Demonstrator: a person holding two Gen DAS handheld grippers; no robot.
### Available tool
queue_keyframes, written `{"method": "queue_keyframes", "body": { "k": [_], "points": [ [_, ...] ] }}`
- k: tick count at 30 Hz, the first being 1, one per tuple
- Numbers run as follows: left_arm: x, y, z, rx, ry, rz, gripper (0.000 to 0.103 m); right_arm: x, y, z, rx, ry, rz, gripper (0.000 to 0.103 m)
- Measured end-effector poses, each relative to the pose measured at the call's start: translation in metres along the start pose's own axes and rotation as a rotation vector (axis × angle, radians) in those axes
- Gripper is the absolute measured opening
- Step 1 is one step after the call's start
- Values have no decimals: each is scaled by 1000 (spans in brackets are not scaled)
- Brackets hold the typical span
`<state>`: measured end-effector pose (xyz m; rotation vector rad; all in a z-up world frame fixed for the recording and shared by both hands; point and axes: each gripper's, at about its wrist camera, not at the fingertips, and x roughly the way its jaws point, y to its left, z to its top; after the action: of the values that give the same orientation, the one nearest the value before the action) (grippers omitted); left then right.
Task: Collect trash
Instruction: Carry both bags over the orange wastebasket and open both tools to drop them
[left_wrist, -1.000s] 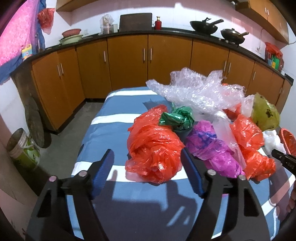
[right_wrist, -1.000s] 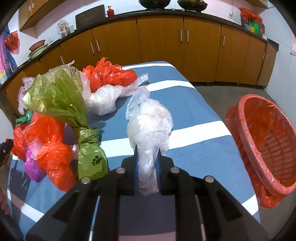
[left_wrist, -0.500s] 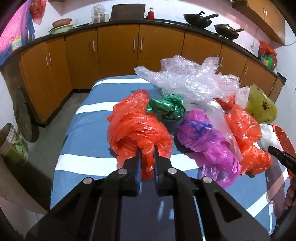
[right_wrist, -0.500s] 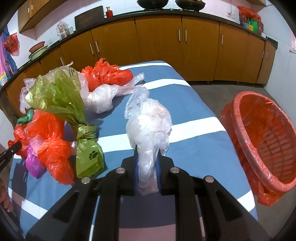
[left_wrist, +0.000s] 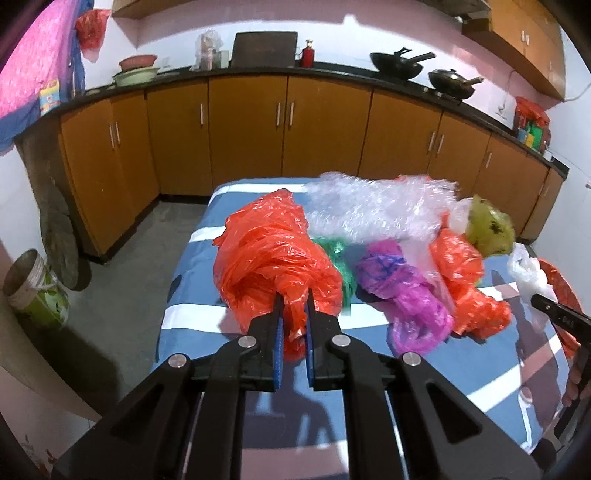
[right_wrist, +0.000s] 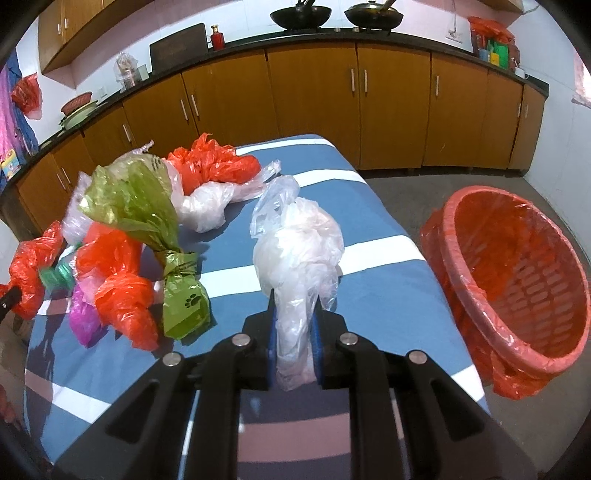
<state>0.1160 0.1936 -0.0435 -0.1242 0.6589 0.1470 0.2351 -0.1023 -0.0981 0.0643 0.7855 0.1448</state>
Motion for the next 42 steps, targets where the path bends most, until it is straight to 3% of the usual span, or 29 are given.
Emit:
{"method": "queue_keyframes", "body": {
  "k": [10, 16, 20, 32, 42],
  "points": [
    [-41, -23, 21, 20, -115, -37, 9, -36, -11, 2, 11, -58, 9, 16],
    [-58, -65, 37, 75, -171, -142, 9, -62, -29, 7, 17, -117, -10, 16],
    [-59, -114, 44, 134, -186, -249, 9, -81, -52, 10, 28, -156, -50, 16],
    [-23, -263, 40, 217, -117, -538, 9, -119, -169, 5, 170, -210, -261, 16],
    [4, -354, 23, 309, -29, -666, 9, -109, -224, -1, 234, -195, -318, 16]
  ]
}}
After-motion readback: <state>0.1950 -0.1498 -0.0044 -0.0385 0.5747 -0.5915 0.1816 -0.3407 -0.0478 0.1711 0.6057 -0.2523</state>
